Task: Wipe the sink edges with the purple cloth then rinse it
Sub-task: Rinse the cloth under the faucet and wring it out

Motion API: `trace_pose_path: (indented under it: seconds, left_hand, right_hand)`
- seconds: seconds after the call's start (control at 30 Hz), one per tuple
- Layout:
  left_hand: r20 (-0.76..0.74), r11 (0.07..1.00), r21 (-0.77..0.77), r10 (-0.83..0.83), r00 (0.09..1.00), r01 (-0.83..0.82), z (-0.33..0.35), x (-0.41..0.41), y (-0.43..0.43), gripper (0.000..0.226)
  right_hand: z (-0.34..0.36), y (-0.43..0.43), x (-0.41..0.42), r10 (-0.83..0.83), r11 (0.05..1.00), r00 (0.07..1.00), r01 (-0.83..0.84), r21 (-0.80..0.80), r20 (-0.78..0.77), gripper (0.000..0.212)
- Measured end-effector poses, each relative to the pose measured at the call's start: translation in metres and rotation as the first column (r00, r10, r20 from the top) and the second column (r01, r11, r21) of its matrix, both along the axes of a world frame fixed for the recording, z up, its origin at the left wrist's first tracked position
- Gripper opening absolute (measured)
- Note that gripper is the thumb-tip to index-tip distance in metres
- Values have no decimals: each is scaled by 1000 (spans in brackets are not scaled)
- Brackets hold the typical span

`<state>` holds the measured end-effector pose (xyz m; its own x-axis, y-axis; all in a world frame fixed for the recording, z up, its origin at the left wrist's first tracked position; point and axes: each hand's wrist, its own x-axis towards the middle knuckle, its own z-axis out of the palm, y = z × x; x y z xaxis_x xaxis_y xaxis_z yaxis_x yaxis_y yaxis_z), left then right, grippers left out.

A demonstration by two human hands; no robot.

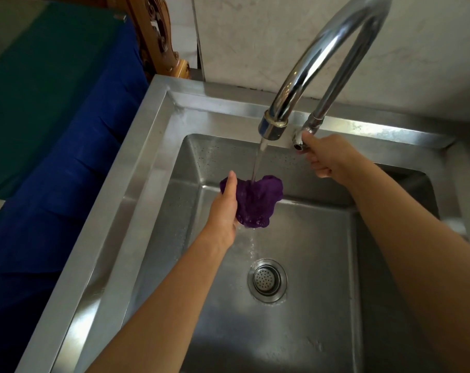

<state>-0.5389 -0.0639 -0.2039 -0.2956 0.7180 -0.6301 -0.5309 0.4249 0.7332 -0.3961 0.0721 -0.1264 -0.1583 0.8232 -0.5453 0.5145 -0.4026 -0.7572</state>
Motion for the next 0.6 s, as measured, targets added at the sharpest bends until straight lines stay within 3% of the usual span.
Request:
trace_pose_path:
  seconds: [0.6]
  left_hand:
    - [-34, 1000, 28, -1, 999, 2, 2, 5, -2, 48]
  right_hand:
    - [-22, -8, 12, -31, 998, 974, 43, 47, -225, 39]
